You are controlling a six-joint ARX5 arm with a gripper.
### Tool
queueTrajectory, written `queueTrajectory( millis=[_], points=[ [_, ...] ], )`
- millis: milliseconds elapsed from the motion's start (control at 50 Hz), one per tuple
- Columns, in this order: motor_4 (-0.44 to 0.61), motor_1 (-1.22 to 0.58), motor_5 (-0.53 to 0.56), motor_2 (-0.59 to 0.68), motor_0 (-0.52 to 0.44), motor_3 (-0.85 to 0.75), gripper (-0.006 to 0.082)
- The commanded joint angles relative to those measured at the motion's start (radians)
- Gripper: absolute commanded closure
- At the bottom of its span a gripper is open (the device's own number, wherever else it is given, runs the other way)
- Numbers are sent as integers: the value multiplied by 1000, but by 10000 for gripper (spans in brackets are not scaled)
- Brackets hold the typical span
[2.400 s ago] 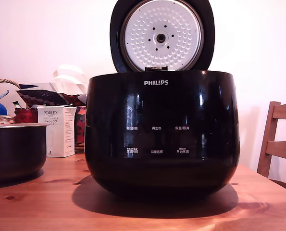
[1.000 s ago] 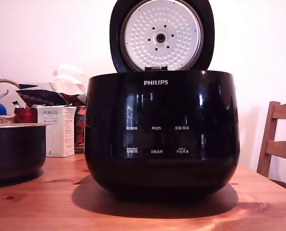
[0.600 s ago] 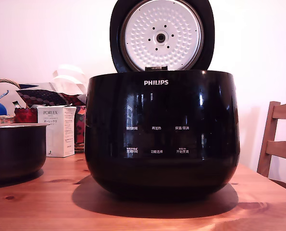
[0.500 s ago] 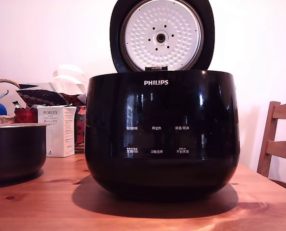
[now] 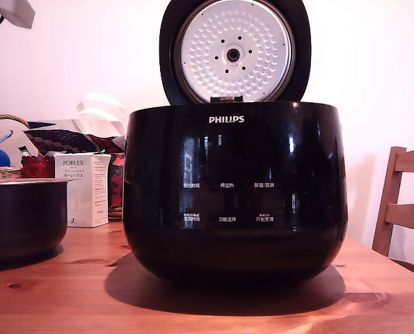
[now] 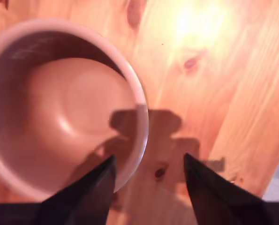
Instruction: Pick up the metallic pot next to the rice cooker
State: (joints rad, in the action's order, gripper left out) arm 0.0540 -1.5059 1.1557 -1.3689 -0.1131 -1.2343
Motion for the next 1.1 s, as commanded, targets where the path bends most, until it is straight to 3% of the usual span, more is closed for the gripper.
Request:
queueTrajectory(
  millis=[0, 180, 400, 1080],
  points=[
    [5, -7, 3, 76, 0, 15, 358],
    [-3, -7, -4, 166, 0, 141, 357],
    [-31, -7, -3, 185, 2, 305, 357],
    [22, -88, 5, 201, 8, 321, 352]
  ],
)
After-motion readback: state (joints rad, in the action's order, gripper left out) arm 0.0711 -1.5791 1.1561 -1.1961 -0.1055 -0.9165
